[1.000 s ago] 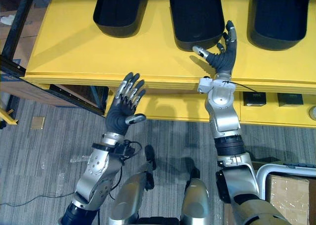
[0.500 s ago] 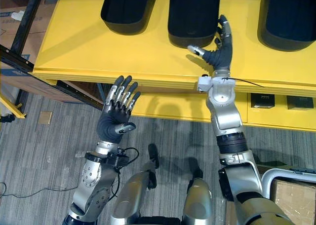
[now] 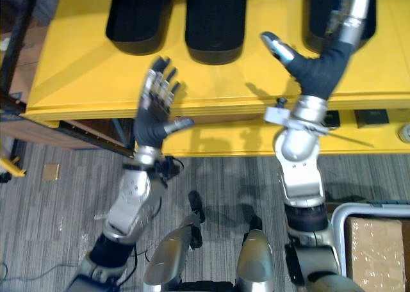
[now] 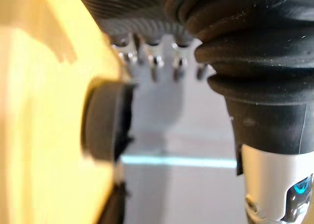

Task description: Walk over and take plastic housings, then place them on the shelf

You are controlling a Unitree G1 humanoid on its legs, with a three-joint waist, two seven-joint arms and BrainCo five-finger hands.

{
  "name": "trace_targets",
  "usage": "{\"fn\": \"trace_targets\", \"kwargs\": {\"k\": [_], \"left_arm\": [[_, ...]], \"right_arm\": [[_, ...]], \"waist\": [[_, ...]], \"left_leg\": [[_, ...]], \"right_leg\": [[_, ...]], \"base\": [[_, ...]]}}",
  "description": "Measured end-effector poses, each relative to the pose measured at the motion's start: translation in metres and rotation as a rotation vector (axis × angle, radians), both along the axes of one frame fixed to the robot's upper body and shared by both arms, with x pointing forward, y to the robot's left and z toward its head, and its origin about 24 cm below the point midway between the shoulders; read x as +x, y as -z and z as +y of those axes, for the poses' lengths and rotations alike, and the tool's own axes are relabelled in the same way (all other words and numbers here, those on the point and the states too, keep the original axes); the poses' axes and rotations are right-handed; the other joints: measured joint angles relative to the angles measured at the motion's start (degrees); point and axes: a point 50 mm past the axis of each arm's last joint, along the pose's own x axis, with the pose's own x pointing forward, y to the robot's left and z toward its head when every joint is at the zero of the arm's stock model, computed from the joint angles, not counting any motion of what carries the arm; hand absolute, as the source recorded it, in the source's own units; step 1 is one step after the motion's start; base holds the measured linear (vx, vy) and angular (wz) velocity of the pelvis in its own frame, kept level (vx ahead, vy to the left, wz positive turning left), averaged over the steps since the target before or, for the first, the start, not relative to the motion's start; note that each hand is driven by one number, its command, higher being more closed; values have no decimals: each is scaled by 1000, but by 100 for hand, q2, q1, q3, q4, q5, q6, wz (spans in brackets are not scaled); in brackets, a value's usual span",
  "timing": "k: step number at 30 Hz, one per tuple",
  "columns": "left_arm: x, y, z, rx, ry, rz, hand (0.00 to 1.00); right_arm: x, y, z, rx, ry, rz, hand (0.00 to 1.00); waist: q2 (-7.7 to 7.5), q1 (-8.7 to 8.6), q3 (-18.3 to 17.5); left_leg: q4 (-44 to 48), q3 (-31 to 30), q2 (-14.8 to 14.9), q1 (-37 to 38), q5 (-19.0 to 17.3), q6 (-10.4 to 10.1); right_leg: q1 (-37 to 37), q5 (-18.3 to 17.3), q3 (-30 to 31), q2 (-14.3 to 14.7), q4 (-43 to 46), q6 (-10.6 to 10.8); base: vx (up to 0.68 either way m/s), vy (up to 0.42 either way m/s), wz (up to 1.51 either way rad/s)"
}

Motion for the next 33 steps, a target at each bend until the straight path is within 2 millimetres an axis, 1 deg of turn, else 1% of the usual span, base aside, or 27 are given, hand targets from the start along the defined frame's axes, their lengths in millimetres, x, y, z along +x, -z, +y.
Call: {"fn": "trace_targets", "kwargs": {"k": [1,3,4,6,8,9,10,11,12,13,14,16,18,23,27,30,32,33], "left_arm": [[6,1,4,-2,-20,19,0],[21,3,17,-18,-95,82,0],[23,4,21,-27,-115,93,0],[32,11,37,-71,-203,149,0],[35,11,50,-117,-278,159,0],[38,10,62,-151,-338,166,0],[38,10,79,-167,-422,170,0],[38,10,82,-172,-437,171,0],[37,9,92,-190,-488,171,0],[37,11,98,-200,-525,177,0],[37,12,101,-212,-542,182,0],[36,14,108,-234,-603,192,0],[38,13,111,-239,-621,193,0],[38,12,124,-223,-671,187,0],[40,8,126,-195,-648,176,0],[46,0,124,-159,-598,165,0],[50,-11,128,-117,-552,140,0],[51,-13,129,-117,-540,137,0]], "right_arm": [[-1,5,-3,-4,10,23,0],[-5,20,-14,-10,24,92,0],[-6,22,-17,-5,17,104,0],[-11,30,-28,4,20,132,0],[-16,35,-36,14,35,148,0],[-18,39,-40,26,33,162,0],[-19,41,-42,42,22,166,0],[-20,41,-42,45,16,163,0],[-22,43,-45,43,20,161,0],[-25,47,-48,54,23,168,0],[-27,49,-49,64,19,172,0],[-31,55,-53,79,26,182,0],[-33,58,-55,92,30,192,0],[-35,59,-57,109,18,182,0],[-37,62,-58,112,20,196,0],[-36,62,-58,125,10,195,0],[-36,62,-59,135,1,192,0],[-36,62,-58,134,-1,191,0]], "waist": [[-15,-23,8],[-81,-222,45],[-102,-279,56],[-184,-373,65],[-198,-472,69],[-219,-510,70],[-264,-549,64],[-270,-564,64],[-276,-629,68],[-280,-636,70],[-282,-633,71],[-282,-688,71],[-282,-704,71],[-292,-761,73],[-293,-784,73],[-313,-786,70],[-397,-794,71],[-419,-794,70]], "left_leg": [[-33,72,1,38,0,0],[-48,263,10,62,-23,28],[-64,304,13,64,-23,28],[-139,528,29,124,-26,32],[-141,556,28,125,-33,41],[-141,603,40,125,-34,40],[-141,724,63,137,-47,30],[-140,736,65,137,-49,32],[-151,755,63,137,-50,32],[-164,812,66,167,-50,33],[-179,844,64,195,-50,33],[-207,866,57,224,-53,30],[-214,874,60,223,-68,9],[-218,1005,57,215,-81,17],[-218,1018,66,181,-82,16],[-217,1026,63,156,-83,18],[-208,1066,61,116,-83,18],[-208,1085,62,115,-83,18]], "right_leg": [[-6,22,78,5,-12,12],[-90,68,270,7,-39,35],[-111,78,308,13,-42,41],[-222,110,529,41,-51,45],[-244,112,558,41,-47,49],[-297,113,609,54,-30,50],[-370,113,738,81,-7,49],[-376,113,751,84,-4,49],[-392,112,769,83,6,49],[-408,112,824,92,13,49],[-412,112,857,95,21,50],[-417,105,883,96,31,46],[-435,100,891,100,39,41],[-540,95,1023,105,93,46],[-593,90,1035,115,122,47],[-629,82,1045,109,140,49],[-715,75,1091,112,191,52],[-731,75,1109,114,200,53]], "base": [[2,45,-44],[-1,39,-42],[-14,28,-43],[-1,19,-42],[7,7,-17],[1,-2,-30],[-2,-7,-31],[5,-12,-26],[14,-6,-13],[18,-5,-16],[16,-6,-20],[14,-9,-9],[-4,-5,-2],[4,-7,-11],[1,-2,-1],[0,0,0],[-8,-7,-7],[-2,-7,-13]]}}
